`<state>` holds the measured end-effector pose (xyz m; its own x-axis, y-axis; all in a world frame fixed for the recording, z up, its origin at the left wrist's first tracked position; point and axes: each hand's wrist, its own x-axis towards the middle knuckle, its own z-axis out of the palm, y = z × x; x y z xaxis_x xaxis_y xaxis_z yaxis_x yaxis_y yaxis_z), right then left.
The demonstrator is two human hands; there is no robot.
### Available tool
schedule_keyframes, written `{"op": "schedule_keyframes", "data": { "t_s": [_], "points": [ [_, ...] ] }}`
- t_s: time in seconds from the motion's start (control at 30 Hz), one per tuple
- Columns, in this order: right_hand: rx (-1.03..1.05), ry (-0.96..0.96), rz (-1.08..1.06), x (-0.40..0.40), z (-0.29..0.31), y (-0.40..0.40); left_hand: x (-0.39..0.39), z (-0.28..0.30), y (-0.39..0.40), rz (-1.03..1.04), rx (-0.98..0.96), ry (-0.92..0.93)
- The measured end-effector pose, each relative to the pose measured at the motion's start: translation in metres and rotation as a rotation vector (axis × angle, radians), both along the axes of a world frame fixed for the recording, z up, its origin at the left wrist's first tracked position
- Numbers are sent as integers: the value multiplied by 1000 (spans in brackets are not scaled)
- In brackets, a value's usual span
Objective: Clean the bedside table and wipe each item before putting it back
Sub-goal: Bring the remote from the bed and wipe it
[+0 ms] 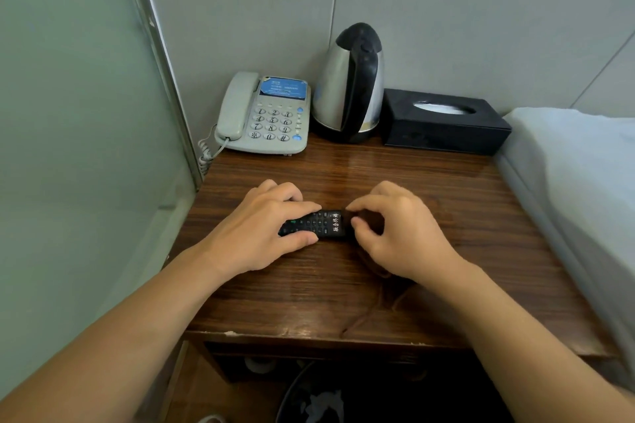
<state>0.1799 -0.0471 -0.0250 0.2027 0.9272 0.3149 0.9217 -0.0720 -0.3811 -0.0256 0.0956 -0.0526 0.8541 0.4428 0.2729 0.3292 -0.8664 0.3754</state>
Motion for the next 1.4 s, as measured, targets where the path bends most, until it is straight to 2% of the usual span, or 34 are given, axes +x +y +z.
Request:
{"op": "schedule_keyframes", "data": {
  "t_s": [0.13,0.27,0.4,0.5,0.6,0.77,0.87,1.0,1.13,1.4],
  "points": [
    [-21,-57,88,-4,-4,-15,-1,0,0,1,-2,1],
    [67,-4,6,-1,-5,7,0,0,1,-16,2,20],
    [23,51,6,-1,-4,21,-1,2,0,0,0,20],
    [-20,-18,116,5,2,-3,-2,0,-1,10,-20,34],
    [-93,-102,129,16,10,-18,0,2,-3,14,-36,22],
    [42,152,-3,18,4,-26,2,8,-15,-3,142,-71],
    [76,227,-35,15,-3,-31,-5,12,-22,-42,195,-90],
    [100,273,-19,10,-9,-35,-31,27,-14,43,-8,28],
    [76,286,1,7,-7,-35,-56,27,3,108,-113,169],
    [96,290,-6,5,-6,-26,-55,22,11,142,-202,168]
  ]
}}
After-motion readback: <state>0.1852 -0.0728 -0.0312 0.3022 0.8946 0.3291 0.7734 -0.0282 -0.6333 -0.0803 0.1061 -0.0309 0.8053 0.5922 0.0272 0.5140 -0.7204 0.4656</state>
